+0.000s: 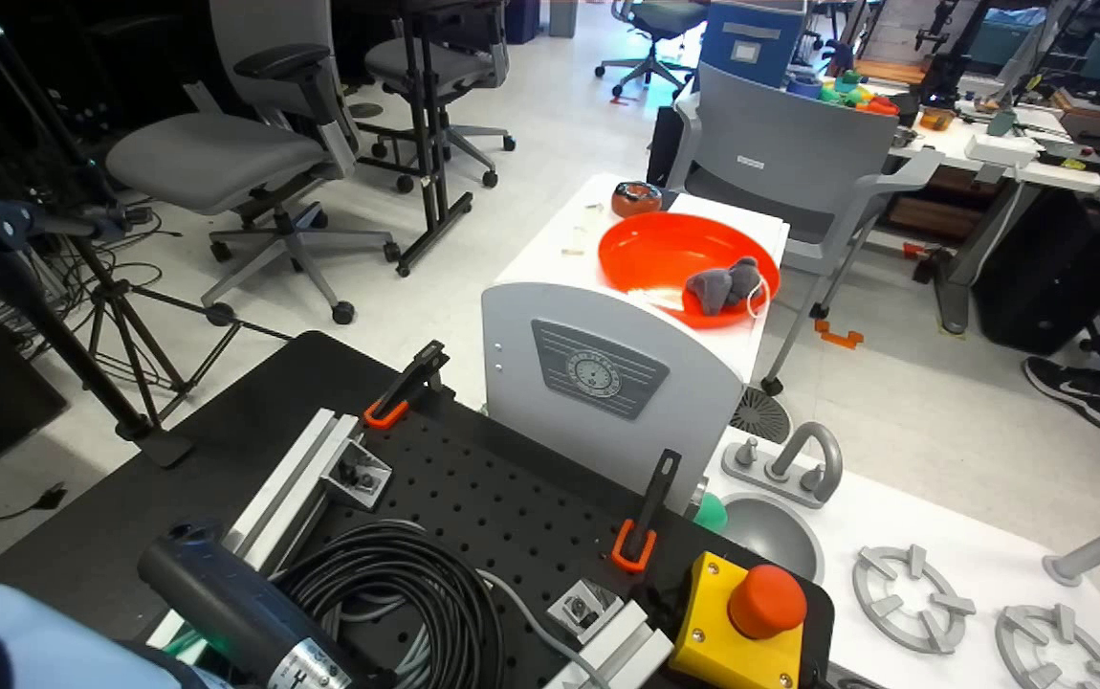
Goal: Pick up the grey toy on the plate and put it in the sink
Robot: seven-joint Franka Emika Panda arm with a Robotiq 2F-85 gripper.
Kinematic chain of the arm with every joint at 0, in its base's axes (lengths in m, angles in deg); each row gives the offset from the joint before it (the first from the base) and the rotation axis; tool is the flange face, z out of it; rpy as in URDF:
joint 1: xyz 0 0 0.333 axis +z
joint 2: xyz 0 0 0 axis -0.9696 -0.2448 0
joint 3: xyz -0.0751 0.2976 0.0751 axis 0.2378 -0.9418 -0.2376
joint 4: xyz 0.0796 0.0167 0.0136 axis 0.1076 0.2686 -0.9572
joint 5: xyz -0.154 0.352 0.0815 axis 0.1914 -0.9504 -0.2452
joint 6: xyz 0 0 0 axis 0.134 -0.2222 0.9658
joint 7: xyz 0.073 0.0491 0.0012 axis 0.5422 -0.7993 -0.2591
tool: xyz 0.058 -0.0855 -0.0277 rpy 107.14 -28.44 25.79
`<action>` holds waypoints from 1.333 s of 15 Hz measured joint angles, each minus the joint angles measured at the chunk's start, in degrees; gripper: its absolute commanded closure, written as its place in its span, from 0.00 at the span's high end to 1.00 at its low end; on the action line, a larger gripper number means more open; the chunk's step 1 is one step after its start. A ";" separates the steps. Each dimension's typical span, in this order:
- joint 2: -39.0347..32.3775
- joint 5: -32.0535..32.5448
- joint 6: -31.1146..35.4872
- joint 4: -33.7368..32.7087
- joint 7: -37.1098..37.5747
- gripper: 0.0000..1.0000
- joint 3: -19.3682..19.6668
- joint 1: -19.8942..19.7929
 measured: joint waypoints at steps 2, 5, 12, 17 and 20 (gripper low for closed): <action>-0.70 0.77 0.00 0.00 0.92 1.00 -0.66 0.08; -1.67 1.91 0.00 -0.04 1.95 1.00 -1.39 0.10; -3.68 4.39 0.00 -0.24 3.58 1.00 -2.18 0.18; -5.89 5.63 -1.20 -0.25 5.34 1.00 -3.49 1.04; -6.90 5.63 -2.11 -0.37 6.05 1.00 -3.86 1.80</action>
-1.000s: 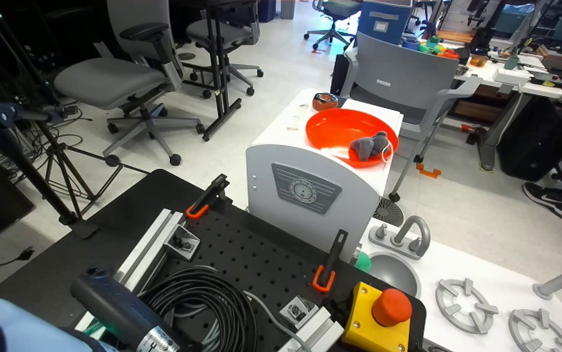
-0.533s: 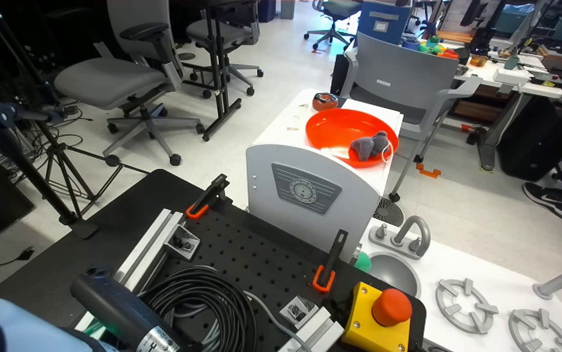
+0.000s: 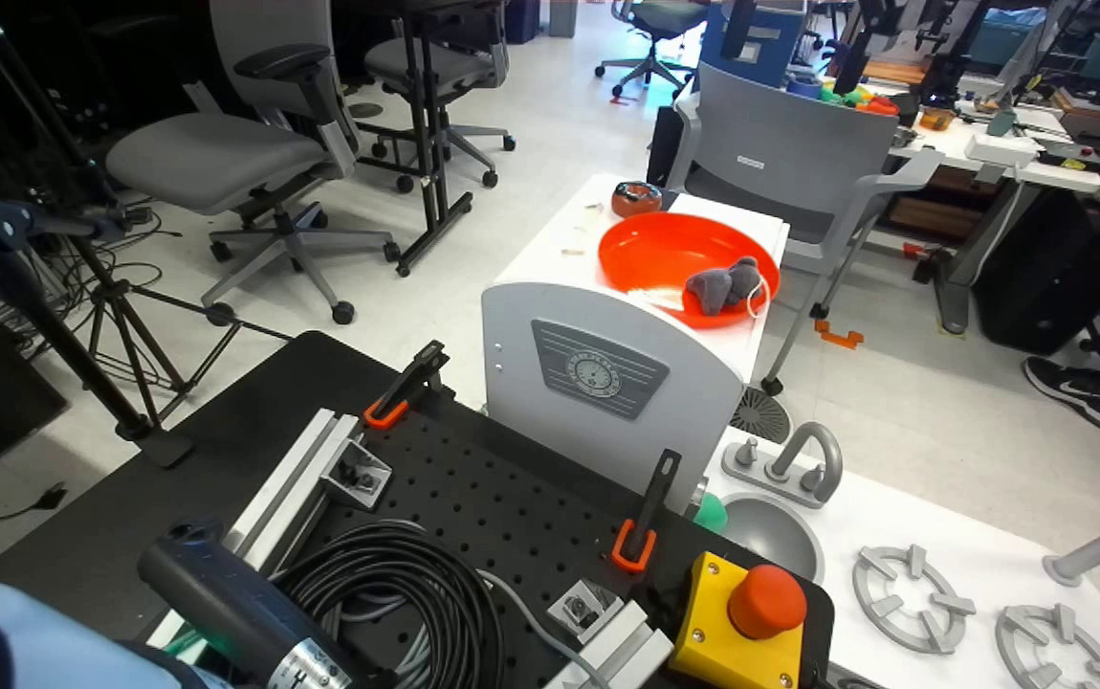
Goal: Pick up the grey toy on the plate and put it in the sink
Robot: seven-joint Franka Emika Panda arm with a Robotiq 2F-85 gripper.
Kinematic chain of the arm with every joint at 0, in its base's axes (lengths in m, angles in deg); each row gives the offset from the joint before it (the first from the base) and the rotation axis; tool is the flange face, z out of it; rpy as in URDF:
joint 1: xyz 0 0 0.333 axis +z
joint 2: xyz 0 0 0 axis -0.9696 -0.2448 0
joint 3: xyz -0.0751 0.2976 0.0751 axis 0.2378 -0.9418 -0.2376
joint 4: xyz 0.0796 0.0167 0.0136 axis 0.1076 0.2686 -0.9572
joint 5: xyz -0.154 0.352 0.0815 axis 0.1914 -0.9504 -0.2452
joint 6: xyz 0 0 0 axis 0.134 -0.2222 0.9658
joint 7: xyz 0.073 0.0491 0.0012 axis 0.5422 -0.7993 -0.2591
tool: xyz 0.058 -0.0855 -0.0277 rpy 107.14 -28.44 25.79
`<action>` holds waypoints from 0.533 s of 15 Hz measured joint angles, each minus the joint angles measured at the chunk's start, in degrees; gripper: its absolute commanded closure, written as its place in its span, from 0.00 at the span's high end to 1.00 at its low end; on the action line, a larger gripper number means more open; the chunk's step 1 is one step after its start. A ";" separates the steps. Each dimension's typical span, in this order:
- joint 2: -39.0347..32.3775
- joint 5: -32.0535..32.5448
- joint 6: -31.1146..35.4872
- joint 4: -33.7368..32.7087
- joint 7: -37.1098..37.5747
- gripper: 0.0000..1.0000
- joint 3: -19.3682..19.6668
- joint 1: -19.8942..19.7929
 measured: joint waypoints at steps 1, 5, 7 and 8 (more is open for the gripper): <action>-0.16 0.00 -0.15 -0.05 0.08 1.00 -0.06 0.08; -0.38 0.00 -0.22 -0.36 0.09 1.00 -0.08 0.08; -0.45 0.00 -0.21 -0.51 0.14 1.00 -0.08 0.07; -0.51 0.00 -0.21 -0.60 0.24 1.00 -0.08 0.07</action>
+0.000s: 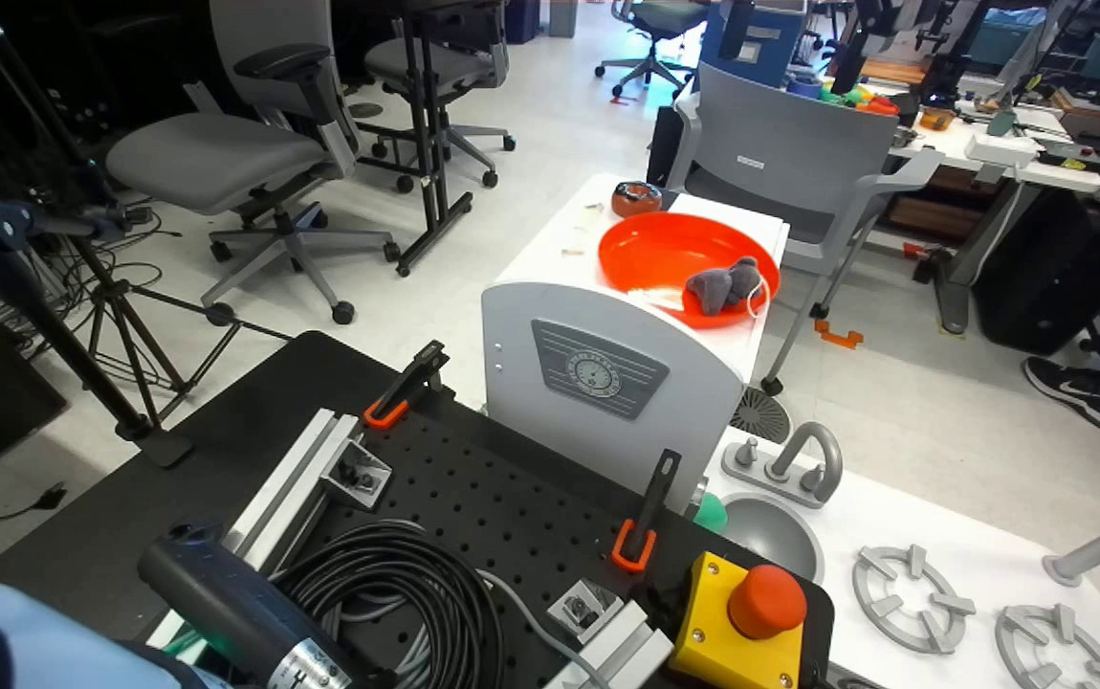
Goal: Pick up the grey toy on the plate and put it in the sink
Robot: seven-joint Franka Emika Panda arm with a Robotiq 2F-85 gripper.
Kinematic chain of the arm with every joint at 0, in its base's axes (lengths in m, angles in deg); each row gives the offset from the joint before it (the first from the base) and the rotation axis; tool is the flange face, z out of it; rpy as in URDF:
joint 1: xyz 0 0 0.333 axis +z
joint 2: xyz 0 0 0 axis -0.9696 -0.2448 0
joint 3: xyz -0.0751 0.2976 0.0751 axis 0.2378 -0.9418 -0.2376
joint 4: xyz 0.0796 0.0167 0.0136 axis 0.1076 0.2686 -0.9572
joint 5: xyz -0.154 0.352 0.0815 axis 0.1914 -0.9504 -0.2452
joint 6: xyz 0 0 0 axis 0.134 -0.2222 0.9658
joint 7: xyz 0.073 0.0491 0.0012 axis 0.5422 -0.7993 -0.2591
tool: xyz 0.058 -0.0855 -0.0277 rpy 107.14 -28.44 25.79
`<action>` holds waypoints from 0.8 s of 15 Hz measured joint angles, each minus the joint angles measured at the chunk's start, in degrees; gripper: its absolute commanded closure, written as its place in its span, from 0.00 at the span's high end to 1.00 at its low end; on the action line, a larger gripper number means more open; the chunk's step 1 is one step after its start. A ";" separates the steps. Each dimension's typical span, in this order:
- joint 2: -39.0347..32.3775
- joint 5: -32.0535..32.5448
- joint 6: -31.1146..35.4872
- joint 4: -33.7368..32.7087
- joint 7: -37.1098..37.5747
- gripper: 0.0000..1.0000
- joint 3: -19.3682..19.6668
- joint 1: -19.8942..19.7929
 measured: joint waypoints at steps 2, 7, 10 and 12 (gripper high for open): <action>-0.23 0.00 0.18 -0.29 0.28 1.00 0.00 -0.07; -0.74 0.21 6.10 -0.58 3.29 1.00 0.02 -0.28; -1.24 1.56 10.38 -0.56 5.59 1.00 0.07 -0.31; -1.64 3.01 11.22 -0.56 6.44 1.00 0.07 -0.30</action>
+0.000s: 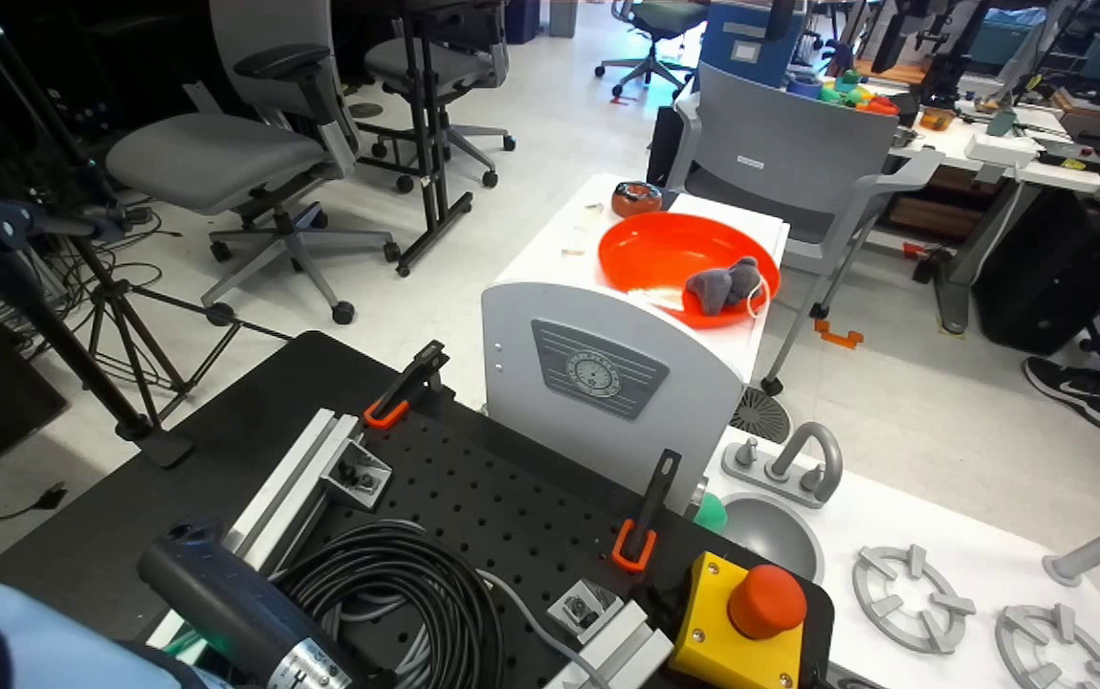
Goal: Pick up the grey toy on the plate and put it in the sink
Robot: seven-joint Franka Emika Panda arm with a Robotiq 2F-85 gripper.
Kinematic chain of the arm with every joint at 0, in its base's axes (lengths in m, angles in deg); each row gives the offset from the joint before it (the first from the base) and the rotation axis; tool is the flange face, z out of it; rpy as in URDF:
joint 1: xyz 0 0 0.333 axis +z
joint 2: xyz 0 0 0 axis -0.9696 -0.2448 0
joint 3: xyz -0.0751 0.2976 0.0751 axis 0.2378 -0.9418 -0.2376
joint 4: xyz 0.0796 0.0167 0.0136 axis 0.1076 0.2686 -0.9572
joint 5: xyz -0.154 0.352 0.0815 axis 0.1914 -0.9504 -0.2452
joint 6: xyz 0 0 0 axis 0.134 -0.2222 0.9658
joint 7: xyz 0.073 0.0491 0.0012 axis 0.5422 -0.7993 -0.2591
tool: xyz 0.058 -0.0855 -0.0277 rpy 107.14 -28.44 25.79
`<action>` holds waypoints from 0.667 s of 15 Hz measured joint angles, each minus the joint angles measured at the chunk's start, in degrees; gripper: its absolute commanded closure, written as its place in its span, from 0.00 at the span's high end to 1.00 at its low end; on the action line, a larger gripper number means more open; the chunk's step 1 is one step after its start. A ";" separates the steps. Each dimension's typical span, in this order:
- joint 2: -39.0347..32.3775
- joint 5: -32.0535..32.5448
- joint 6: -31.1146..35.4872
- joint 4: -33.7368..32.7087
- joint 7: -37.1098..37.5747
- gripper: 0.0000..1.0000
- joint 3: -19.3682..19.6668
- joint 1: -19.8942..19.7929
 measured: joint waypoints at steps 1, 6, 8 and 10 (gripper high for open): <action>-0.21 0.76 0.04 0.00 0.22 1.00 0.00 0.01; -1.69 5.77 0.00 0.02 0.45 1.00 0.00 0.21; -2.62 7.62 -0.06 0.04 0.45 1.00 -0.04 0.48; -3.56 8.81 -0.15 0.09 0.36 1.00 -0.08 0.91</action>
